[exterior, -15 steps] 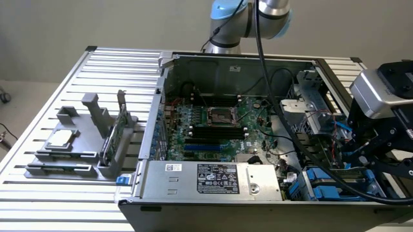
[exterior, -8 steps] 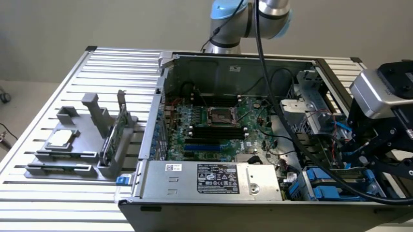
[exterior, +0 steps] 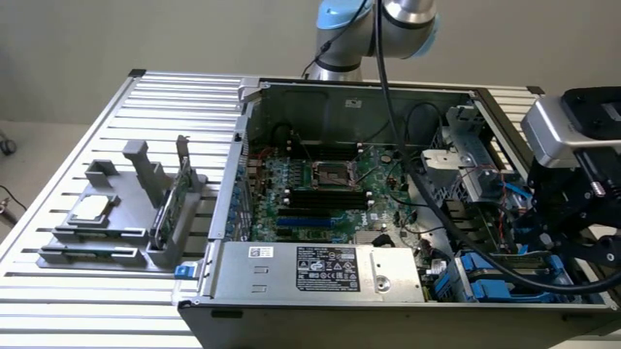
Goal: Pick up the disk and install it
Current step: 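Insert the first disk wire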
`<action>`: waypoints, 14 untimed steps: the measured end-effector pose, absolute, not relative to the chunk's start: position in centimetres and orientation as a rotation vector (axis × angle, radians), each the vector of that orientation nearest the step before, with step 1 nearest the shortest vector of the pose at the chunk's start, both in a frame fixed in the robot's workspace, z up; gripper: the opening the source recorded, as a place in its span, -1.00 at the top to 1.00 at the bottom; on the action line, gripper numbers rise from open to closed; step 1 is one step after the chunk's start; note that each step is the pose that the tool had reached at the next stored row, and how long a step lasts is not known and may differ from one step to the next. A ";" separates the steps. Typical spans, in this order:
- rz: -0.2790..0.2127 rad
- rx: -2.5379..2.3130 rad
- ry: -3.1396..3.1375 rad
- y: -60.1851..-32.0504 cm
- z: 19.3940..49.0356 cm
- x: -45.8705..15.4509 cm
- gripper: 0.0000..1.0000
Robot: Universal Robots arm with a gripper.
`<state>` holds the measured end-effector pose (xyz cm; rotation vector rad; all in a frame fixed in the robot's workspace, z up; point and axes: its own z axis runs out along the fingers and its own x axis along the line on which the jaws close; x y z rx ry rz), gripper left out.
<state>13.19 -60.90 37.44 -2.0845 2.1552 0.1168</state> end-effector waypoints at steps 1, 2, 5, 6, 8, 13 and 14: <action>0.115 -2.066 2.173 -60.9 37.4 13.2 0.49; 0.113 -2.046 2.191 -60.9 37.4 13.2 0.49; 0.109 -1.997 2.233 -60.9 37.4 13.2 0.49; 0.109 -1.982 2.246 -60.9 37.4 13.2 0.49; 0.111 -1.954 2.269 -60.9 37.5 13.2 0.49; 0.134 -1.900 2.312 -60.9 37.6 13.2 0.49; 0.139 -1.890 2.320 -60.9 37.6 13.2 0.49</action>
